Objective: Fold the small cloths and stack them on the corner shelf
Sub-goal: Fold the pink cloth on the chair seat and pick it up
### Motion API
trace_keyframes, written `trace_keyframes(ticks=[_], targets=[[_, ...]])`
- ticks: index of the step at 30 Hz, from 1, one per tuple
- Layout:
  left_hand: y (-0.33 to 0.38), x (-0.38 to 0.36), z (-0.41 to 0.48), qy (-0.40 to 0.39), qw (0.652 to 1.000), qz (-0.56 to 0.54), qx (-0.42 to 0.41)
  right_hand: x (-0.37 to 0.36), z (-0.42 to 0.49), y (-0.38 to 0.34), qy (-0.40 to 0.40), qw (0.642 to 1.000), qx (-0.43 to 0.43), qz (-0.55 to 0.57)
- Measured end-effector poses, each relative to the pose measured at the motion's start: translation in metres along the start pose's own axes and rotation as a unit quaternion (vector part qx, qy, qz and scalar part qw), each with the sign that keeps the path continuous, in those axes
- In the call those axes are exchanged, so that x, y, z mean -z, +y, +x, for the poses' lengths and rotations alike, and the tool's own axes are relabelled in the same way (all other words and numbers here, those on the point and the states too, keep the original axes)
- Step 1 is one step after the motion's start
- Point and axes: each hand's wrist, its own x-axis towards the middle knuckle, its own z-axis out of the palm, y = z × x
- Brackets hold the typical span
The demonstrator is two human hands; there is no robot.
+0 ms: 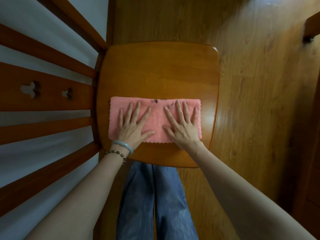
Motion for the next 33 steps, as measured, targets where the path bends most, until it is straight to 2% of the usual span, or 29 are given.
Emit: trace_keyframes(ticks=[5, 8, 10, 12, 15, 17, 21, 26, 29, 33], targets=[[0.003, 0.002, -0.004, 0.026, 0.999, -0.013, 0.013, 0.004, -0.007, -0.016, -0.009, 0.999, 0.025, 0.026], [0.0, 0.004, 0.002, -0.017, 0.999, -0.021, 0.02, 0.001, -0.011, -0.02, -0.029, 0.999, 0.031, 0.016], [-0.003, 0.008, 0.0, 0.007, 0.999, -0.032, 0.025, 0.005, -0.008, -0.021, -0.049, 0.998, 0.024, 0.023], [-0.008, 0.015, -0.009, 0.069, 0.987, -0.109, 0.092, 0.013, -0.01, -0.026, -0.045, 0.998, 0.011, 0.047], [-0.021, 0.026, -0.018, 0.141, 0.916, -0.259, 0.271, 0.019, -0.011, -0.037, 0.034, 0.998, -0.009, 0.056], [-0.027, 0.032, -0.018, 0.141, 0.887, -0.286, 0.336, 0.021, -0.005, -0.047, 0.062, 0.996, -0.032, 0.048], [-0.033, 0.032, -0.01, 0.135, 0.887, -0.281, 0.341, 0.028, 0.018, -0.063, 0.063, 0.994, -0.079, 0.036], [-0.033, 0.037, -0.003, 0.119, 0.891, -0.256, 0.357, 0.029, 0.02, -0.069, 0.067, 0.993, -0.09, 0.037], [-0.034, 0.039, -0.004, 0.093, 0.902, -0.243, 0.343, 0.028, -0.002, -0.073, 0.085, 0.993, -0.065, 0.05], [-0.036, 0.044, -0.009, 0.086, 0.904, -0.263, 0.326, 0.011, -0.03, -0.075, 0.065, 0.995, -0.029, 0.07]])
